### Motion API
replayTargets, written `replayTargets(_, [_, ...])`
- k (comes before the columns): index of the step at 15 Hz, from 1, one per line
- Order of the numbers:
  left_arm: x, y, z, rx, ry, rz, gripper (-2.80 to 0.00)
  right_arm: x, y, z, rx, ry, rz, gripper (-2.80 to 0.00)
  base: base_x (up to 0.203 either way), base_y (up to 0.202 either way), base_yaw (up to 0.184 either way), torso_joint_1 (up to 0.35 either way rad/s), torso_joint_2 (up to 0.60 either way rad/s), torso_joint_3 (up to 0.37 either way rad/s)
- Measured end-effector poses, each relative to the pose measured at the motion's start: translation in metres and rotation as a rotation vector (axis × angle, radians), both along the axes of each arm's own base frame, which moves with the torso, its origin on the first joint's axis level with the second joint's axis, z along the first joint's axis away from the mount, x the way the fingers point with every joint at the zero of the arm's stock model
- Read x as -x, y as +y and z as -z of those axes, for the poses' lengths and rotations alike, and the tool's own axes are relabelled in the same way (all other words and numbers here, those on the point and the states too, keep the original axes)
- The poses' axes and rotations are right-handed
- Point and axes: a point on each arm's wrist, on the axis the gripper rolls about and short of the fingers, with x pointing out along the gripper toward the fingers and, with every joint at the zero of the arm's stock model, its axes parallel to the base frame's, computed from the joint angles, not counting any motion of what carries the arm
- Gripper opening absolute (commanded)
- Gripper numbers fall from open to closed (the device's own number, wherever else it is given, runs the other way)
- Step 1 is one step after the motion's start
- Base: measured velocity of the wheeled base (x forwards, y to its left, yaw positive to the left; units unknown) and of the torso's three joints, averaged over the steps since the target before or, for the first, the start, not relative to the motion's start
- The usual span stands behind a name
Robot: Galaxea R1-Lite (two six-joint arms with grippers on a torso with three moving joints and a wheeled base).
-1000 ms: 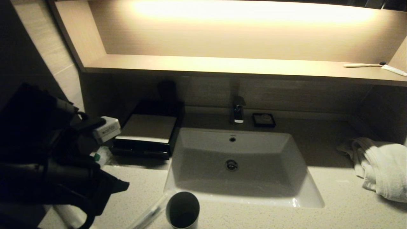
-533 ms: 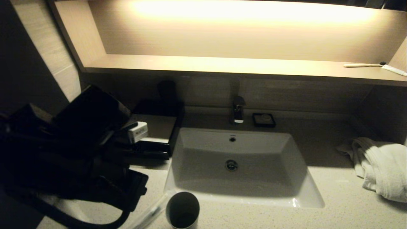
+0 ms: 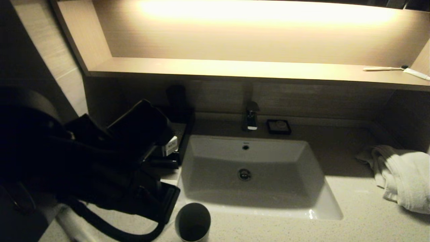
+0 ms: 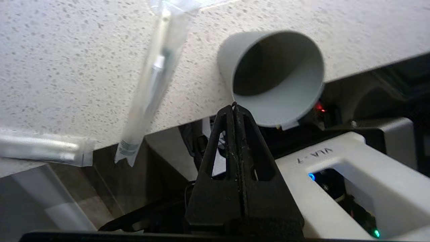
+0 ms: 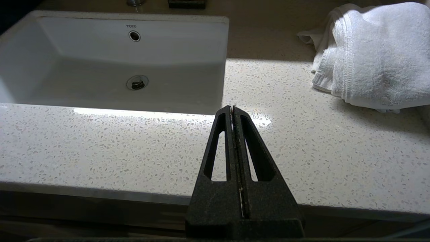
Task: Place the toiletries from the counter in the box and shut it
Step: Pick up the cup
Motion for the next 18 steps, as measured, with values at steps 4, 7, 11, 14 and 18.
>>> replayTargets(4, [-0.01,-0.012,0.011,-0.054,-0.008,-0.014,-2.8,0.0,0.0,0.0,0.0,0.0,0.0,-2.8,0.0,0.0,0.0,0.0,0.0,0.0])
replayTargets(7, [-0.016,-0.019,0.014,-0.06,-0.002,-0.026,0.0,0.0,0.0,0.0,0.0,0.0,0.0,-2.8,0.0,0.0,0.0,0.0,0.0,0.0])
replayTargets(11, [-0.019,-0.023,0.015,-0.068,-0.009,-0.029,0.0,0.0,0.0,0.0,0.0,0.0,0.0,-2.8,0.0,0.0,0.0,0.0,0.0,0.0])
replayTargets(14, [-0.019,-0.023,0.017,-0.074,-0.005,-0.029,0.0,0.0,0.0,0.0,0.0,0.0,0.0,-2.8,0.0,0.0,0.0,0.0,0.0,0.0])
replayTargets(18, [-0.021,-0.023,0.022,-0.119,-0.023,-0.051,0.0,0.0,0.0,0.0,0.0,0.0,0.0,-2.8,0.0,0.0,0.0,0.0,0.0,0.0])
